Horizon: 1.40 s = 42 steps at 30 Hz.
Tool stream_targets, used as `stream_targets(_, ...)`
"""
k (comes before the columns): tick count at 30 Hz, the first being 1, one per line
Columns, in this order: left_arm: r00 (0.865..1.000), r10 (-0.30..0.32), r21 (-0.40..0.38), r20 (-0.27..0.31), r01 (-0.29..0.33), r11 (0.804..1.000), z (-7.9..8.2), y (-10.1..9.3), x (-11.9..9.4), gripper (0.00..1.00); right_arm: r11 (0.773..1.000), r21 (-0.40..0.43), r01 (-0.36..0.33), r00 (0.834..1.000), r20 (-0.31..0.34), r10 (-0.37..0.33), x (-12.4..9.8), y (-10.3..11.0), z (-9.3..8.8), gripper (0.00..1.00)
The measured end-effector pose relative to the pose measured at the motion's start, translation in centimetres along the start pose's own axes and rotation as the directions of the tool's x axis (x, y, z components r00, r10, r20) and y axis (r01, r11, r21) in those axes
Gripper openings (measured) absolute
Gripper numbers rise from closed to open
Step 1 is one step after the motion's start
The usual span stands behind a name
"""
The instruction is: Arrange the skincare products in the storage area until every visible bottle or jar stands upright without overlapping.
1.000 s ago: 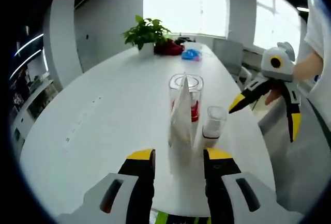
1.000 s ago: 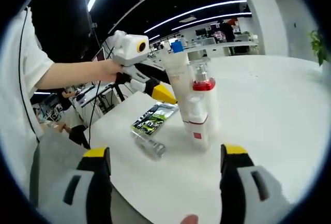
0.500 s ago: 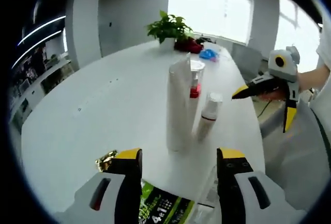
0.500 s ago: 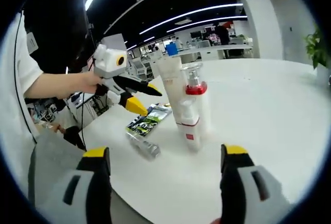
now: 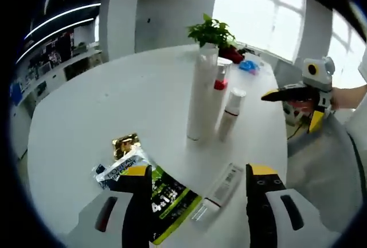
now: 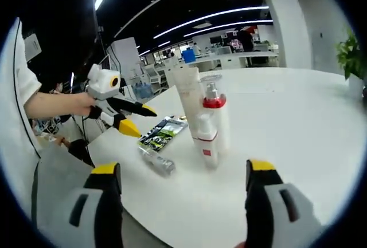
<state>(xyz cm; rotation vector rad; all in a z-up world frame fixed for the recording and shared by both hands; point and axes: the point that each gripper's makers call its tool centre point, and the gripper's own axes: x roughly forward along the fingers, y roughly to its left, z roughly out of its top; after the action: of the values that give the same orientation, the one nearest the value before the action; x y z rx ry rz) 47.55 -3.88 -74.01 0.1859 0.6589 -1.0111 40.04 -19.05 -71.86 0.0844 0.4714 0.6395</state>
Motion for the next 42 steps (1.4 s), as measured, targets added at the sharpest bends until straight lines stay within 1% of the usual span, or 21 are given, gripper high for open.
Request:
stream_targets(8,0.998,0.059,-0.071,0.005,-0.059,0.996,-2.0,-0.9,-1.7,0.70,1.000,-0.003,0.009,1.000,0.010,-0.009,-0.5,0.1,0.3,0.91)
stream_targets(11,0.998,0.061,-0.103,-0.011,-0.061,0.993,-3.0,-1.7,-2.3,0.70,1.000,-0.004,0.012,1.000,0.010,-0.012,-0.8,0.1,0.3,0.91)
stream_targets(14,0.997,0.082,-0.109,-0.014,-0.083,0.991,-3.9,-2.1,-3.0,0.77,1.000,-0.006,0.014,1.000,0.013,-0.014,-1.0,0.2,0.4,0.91)
stream_targets(17,0.996,0.089,-0.130,-0.017,-0.090,0.987,-4.5,-2.5,-3.7,0.78,1.000,-0.005,0.014,1.000,0.020,-0.014,-1.3,0.4,0.6,0.91)
stream_targets(21,0.994,0.110,-0.158,-0.012,-0.110,0.981,-5.1,-2.9,-4.5,0.81,1.000,-0.007,0.016,0.999,0.028,-0.016,-1.6,0.6,0.8,0.91)
stream_targets(30,0.990,0.138,-0.197,-0.004,-0.136,0.971,-6.1,-4.3,-5.8,0.86,1.000,-0.009,0.023,0.999,0.041,-0.023,-2.2,1.4,1.2,0.91)
stream_targets(33,0.989,0.148,-0.213,0.000,-0.145,0.966,-6.5,-4.6,-6.1,0.87,1.000,0.008,0.024,0.998,0.052,-0.024,-2.4,1.4,1.5,0.91)
stream_targets(35,0.987,0.160,-0.221,-0.005,-0.157,0.963,-6.9,-4.9,-6.4,0.89,1.000,0.015,0.026,0.998,0.061,-0.027,-2.5,1.5,1.6,0.91)
stream_targets(39,0.985,0.172,-0.242,-0.002,-0.167,0.956,-7.3,-5.4,-7.1,0.90,0.999,0.014,0.034,0.998,0.062,-0.035,-2.8,1.6,1.6,0.91)
stream_targets(42,0.981,0.193,-0.259,0.002,-0.186,0.948,-7.6,-5.4,-7.5,0.94,0.999,0.016,0.037,0.997,0.061,-0.037,-3.0,1.7,1.4,0.90)
